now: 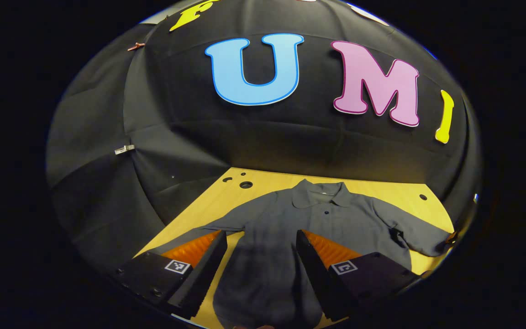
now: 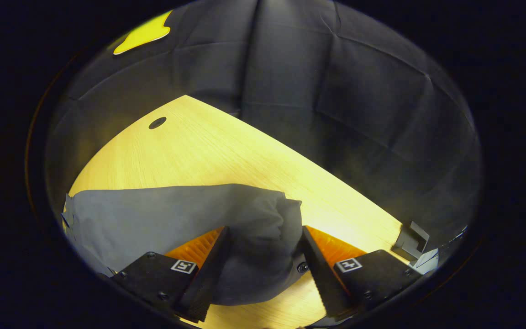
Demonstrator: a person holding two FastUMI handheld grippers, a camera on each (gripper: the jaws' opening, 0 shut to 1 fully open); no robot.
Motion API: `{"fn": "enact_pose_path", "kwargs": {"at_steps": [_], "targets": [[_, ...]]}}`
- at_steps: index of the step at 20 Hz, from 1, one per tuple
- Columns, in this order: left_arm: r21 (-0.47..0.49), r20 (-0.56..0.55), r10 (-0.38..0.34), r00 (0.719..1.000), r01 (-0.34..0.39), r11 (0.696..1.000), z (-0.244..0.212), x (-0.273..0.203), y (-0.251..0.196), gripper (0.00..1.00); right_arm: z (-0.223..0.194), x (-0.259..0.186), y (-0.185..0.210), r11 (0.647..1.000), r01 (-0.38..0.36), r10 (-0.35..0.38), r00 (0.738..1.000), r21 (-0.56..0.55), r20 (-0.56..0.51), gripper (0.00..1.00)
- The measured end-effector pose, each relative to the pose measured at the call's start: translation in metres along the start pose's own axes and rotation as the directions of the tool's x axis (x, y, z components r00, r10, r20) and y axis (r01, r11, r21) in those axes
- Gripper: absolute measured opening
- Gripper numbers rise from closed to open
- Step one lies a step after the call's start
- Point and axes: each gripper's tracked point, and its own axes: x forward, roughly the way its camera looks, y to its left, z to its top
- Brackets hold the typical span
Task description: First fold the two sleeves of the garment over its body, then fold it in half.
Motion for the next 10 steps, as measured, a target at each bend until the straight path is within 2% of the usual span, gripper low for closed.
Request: {"fn": "enact_pose_path", "kwargs": {"at_steps": [2,3,6,7,9,10], "targets": [[0.011,0.009,-0.011,1.0,0.011,1.0,0.003,0.002,-0.007,0.96,0.001,-0.002,0.008,1.0,-0.02,0.02,1.0,-0.025,0.003,0.89],[0.02,0.011,-0.014,1.0,0.014,1.0,0.005,0.003,-0.01,0.96,0.003,-0.001,0.013,0.999,-0.039,0.039,0.999,-0.037,0.003,0.76],[0.024,0.005,-0.026,1.0,0.026,0.999,0.003,0.002,-0.013,0.96,0.002,-0.002,0.02,0.994,-0.068,0.067,0.998,-0.09,-0.015,0.5],[0.025,0.002,-0.023,1.0,0.023,0.999,0.003,0.001,-0.012,0.96,-0.001,0.002,0.026,0.991,-0.099,0.097,0.995,-0.09,-0.026,0.5],[0.021,0.005,-0.017,1.0,0.017,1.0,0.004,0.001,-0.011,0.96,0.003,0.0,0.033,0.989,-0.114,0.112,0.993,-0.093,-0.027,0.25],[0.017,0.004,-0.015,1.0,0.014,1.0,0.002,0.0,-0.01,0.96,0.005,0.002,0.035,0.99,-0.109,0.108,0.994,-0.092,-0.017,0.18]]}}
